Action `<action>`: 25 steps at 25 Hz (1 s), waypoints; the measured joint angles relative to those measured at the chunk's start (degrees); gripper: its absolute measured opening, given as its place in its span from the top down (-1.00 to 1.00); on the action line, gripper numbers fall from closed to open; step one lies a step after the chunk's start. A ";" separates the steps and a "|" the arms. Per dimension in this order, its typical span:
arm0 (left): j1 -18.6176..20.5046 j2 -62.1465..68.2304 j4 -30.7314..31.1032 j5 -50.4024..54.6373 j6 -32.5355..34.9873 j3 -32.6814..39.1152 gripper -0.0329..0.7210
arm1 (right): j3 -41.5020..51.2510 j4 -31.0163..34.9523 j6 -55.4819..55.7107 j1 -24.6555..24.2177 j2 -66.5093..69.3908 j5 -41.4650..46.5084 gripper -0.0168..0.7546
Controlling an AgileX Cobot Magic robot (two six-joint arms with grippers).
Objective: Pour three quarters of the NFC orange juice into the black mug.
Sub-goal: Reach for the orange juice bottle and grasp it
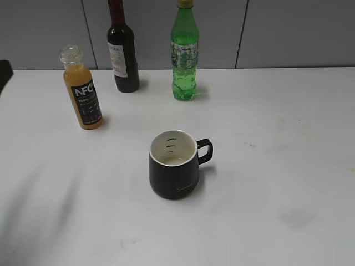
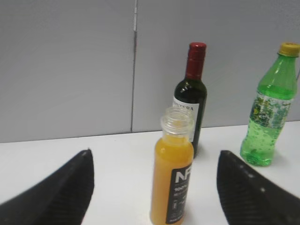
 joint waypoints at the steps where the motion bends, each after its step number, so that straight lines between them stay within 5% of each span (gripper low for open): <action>1: -0.93 3.16 0.00 -3.69 0.00 0.00 -0.74 | 0.00 0.00 0.00 0.00 0.00 0.01 -0.56; 10: -3.09 31.13 1.92 -20.22 -0.53 -2.74 -0.73 | 0.00 0.00 0.00 -0.06 0.00 0.01 -0.56; 25: -3.09 52.31 3.34 -21.77 -0.63 -22.22 -0.84 | 0.00 0.00 -0.05 -0.06 0.00 0.06 -0.56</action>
